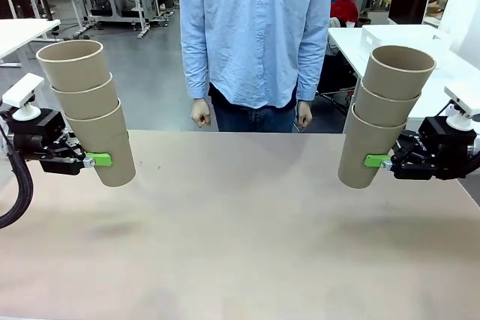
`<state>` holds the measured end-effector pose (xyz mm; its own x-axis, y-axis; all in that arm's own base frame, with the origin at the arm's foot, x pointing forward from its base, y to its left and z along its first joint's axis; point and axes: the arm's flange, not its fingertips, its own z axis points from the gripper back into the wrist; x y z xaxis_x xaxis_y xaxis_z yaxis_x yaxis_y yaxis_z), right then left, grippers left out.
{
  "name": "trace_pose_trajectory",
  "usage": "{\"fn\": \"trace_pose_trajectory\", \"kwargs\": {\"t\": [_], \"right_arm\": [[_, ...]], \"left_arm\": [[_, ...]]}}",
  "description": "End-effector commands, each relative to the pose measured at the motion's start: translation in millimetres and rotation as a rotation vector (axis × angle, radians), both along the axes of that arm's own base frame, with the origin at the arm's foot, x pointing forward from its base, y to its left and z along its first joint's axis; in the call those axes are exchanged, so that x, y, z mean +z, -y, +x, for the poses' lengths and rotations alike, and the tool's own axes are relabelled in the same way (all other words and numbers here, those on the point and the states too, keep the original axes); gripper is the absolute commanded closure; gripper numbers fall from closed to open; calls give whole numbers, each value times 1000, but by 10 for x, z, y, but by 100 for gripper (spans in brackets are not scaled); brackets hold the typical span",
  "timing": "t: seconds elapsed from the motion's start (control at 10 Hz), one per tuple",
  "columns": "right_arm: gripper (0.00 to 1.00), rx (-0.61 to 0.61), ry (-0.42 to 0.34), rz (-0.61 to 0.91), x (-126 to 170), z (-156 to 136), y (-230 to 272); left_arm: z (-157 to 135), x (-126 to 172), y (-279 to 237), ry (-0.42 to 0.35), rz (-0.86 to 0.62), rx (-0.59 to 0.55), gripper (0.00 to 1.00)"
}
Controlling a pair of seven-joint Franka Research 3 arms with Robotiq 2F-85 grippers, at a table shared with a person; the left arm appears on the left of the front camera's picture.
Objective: Stack the cups and store them in the basket.
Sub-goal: Place the stack of Reusable plastic cups into the Pantry Basket.
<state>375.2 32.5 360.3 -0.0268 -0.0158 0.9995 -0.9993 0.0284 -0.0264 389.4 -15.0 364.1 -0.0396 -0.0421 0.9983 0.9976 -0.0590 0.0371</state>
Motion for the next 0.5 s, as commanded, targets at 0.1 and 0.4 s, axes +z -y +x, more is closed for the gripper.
{"fn": "trace_pose_trajectory", "kwargs": {"t": [0.1, 0.4], "right_arm": [[15, -4, 12, 1, 39, 2, 1], [15, -4, 12, 1, 39, 2, 1]], "left_arm": [[-8, 27, 4, 4, -5, -4, 15], [-8, 27, 4, 4, -5, -4, 15]]}}
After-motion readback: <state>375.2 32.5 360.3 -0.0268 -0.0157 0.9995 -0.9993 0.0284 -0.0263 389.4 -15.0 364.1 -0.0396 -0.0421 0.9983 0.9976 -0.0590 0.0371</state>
